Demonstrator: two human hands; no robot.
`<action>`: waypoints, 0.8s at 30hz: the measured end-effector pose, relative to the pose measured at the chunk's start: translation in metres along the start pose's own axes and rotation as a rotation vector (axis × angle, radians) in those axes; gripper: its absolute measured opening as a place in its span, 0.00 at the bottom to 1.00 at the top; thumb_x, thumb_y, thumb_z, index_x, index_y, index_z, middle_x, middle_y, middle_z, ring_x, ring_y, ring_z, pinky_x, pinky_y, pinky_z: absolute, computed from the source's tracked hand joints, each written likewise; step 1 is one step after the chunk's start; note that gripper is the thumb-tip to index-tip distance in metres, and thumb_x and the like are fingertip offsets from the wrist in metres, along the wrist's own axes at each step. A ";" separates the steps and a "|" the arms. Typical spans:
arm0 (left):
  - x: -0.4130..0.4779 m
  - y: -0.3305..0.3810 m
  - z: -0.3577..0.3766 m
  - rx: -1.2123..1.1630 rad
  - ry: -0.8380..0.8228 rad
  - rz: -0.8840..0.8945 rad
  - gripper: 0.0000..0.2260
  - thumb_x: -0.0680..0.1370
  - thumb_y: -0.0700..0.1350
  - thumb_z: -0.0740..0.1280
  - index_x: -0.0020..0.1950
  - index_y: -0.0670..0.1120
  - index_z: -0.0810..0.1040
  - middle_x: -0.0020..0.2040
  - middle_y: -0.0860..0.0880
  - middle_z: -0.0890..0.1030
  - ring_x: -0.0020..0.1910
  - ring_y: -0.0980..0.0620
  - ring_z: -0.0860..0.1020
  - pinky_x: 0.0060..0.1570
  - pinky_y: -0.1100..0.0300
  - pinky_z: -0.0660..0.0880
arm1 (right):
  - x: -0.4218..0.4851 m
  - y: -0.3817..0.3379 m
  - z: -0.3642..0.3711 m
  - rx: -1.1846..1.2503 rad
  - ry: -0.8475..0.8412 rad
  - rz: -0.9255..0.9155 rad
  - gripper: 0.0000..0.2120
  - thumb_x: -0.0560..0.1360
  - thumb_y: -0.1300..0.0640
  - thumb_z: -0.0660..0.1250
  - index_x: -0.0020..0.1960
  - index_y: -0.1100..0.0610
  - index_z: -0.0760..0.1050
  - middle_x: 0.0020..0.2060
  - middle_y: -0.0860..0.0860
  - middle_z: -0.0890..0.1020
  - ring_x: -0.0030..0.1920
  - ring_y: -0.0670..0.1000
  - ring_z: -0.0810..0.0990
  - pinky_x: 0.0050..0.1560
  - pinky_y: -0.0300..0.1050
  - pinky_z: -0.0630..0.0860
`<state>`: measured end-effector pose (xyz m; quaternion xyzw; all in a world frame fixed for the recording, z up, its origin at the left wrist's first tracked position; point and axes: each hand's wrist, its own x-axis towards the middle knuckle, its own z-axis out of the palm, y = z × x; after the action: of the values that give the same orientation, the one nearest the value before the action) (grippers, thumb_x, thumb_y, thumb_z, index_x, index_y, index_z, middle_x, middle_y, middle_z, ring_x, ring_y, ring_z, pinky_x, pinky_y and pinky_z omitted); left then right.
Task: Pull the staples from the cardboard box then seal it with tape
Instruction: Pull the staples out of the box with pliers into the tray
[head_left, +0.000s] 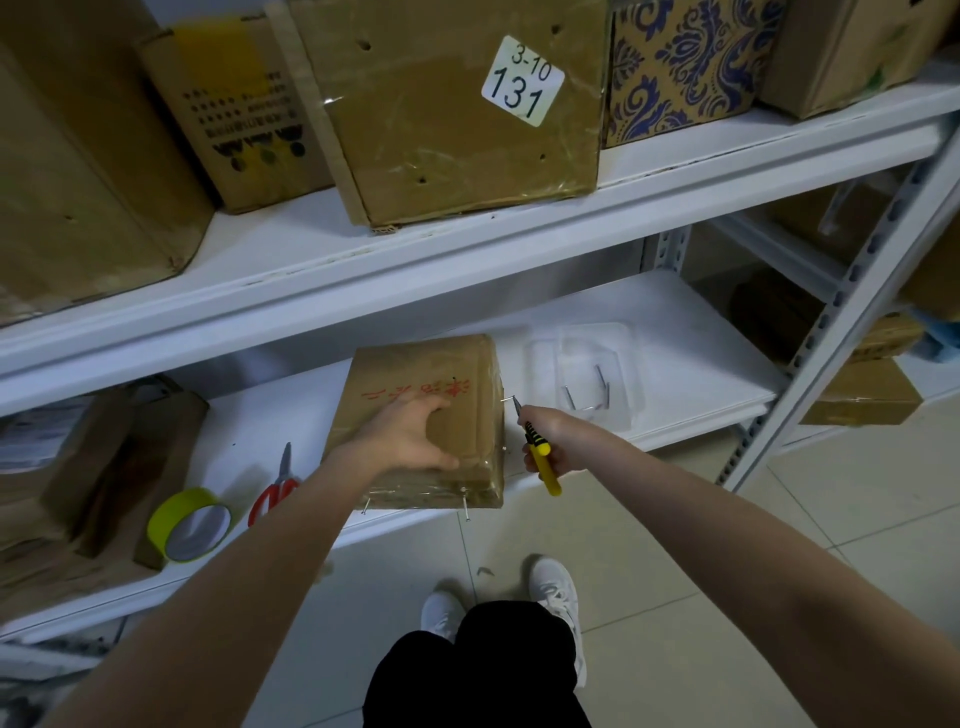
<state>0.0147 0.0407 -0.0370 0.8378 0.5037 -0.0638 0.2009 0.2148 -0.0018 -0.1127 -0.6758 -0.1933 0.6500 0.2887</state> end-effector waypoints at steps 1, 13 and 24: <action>0.001 0.000 0.000 -0.006 -0.011 0.000 0.39 0.65 0.55 0.77 0.73 0.54 0.65 0.71 0.51 0.66 0.69 0.48 0.66 0.68 0.48 0.66 | 0.001 -0.001 0.000 0.003 -0.007 0.007 0.11 0.76 0.51 0.58 0.45 0.59 0.67 0.33 0.54 0.71 0.32 0.54 0.72 0.36 0.42 0.73; 0.010 -0.002 -0.005 0.023 -0.005 -0.001 0.34 0.65 0.54 0.77 0.68 0.56 0.69 0.67 0.51 0.69 0.66 0.49 0.69 0.65 0.50 0.69 | 0.024 -0.009 0.009 0.000 -0.052 -0.018 0.14 0.77 0.49 0.57 0.40 0.58 0.68 0.32 0.54 0.72 0.33 0.53 0.72 0.39 0.45 0.74; 0.009 0.002 -0.003 0.030 0.009 0.001 0.32 0.64 0.53 0.78 0.65 0.56 0.69 0.67 0.51 0.70 0.65 0.49 0.69 0.62 0.49 0.70 | 0.037 -0.003 0.009 -0.090 0.097 -0.161 0.18 0.80 0.47 0.57 0.42 0.60 0.71 0.35 0.57 0.76 0.34 0.56 0.75 0.38 0.47 0.74</action>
<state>0.0203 0.0484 -0.0366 0.8413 0.5030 -0.0677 0.1861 0.2089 0.0252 -0.1396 -0.7010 -0.2617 0.5821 0.3183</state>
